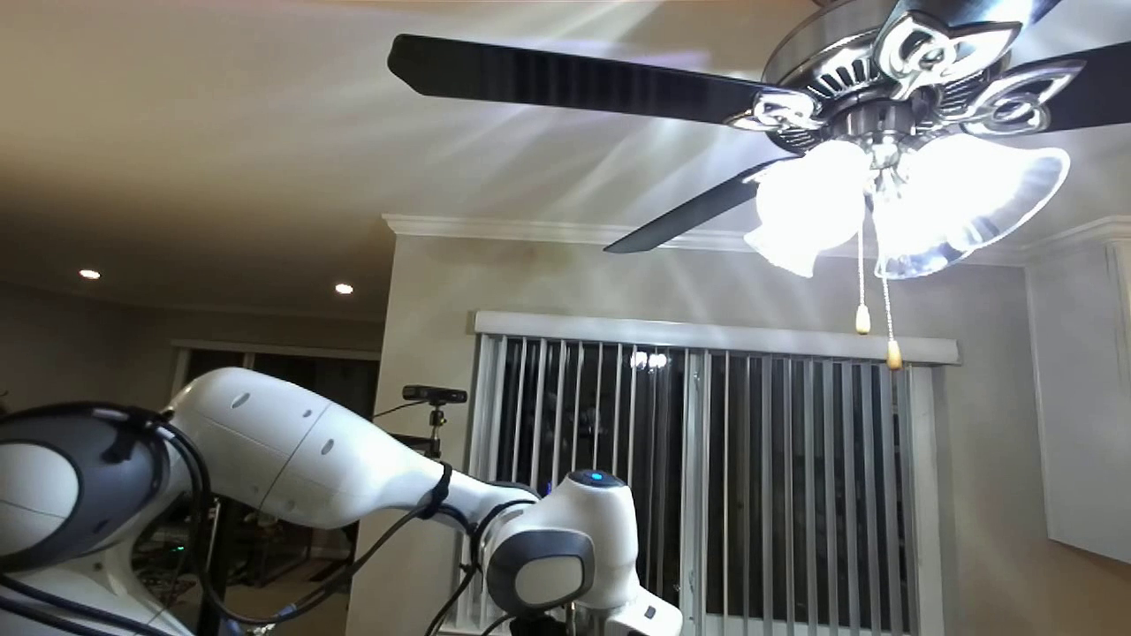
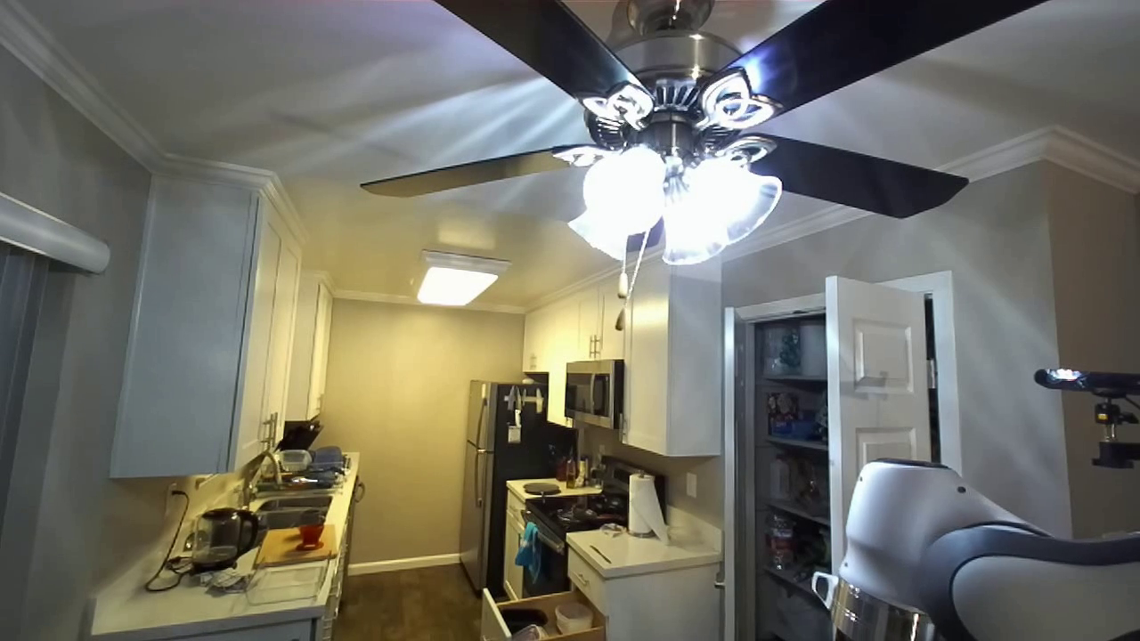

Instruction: Push down the toggle to switch off the light

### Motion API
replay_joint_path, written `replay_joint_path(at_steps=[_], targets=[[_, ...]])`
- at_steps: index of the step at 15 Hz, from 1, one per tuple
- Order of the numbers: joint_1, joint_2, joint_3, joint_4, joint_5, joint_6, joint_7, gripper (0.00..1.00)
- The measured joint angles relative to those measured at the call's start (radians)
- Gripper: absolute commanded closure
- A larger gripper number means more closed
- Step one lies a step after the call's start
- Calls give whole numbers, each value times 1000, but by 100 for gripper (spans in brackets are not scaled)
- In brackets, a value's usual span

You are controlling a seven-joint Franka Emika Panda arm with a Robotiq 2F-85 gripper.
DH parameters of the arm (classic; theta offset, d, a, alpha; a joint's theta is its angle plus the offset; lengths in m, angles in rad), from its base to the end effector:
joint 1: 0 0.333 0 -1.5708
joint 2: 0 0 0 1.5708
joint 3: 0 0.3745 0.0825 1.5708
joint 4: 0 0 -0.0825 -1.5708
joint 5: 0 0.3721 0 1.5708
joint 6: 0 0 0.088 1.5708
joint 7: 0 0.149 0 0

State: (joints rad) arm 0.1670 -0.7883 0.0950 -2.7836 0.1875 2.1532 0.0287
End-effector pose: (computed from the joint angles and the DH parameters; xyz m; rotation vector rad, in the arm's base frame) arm 0.2642 0.0853 0.4435 -3.0114 -0.1805 -0.2177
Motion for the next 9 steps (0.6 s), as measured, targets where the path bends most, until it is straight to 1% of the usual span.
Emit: replay_joint_path(at_steps=[2,5,7,9], targets=[[59,4,54,30,15,64,2,0],[165,32,155,111,30,170,22,0],[197,78,228,168,25,285,30,0],[195,137,289,218,-2,435,47,0]])
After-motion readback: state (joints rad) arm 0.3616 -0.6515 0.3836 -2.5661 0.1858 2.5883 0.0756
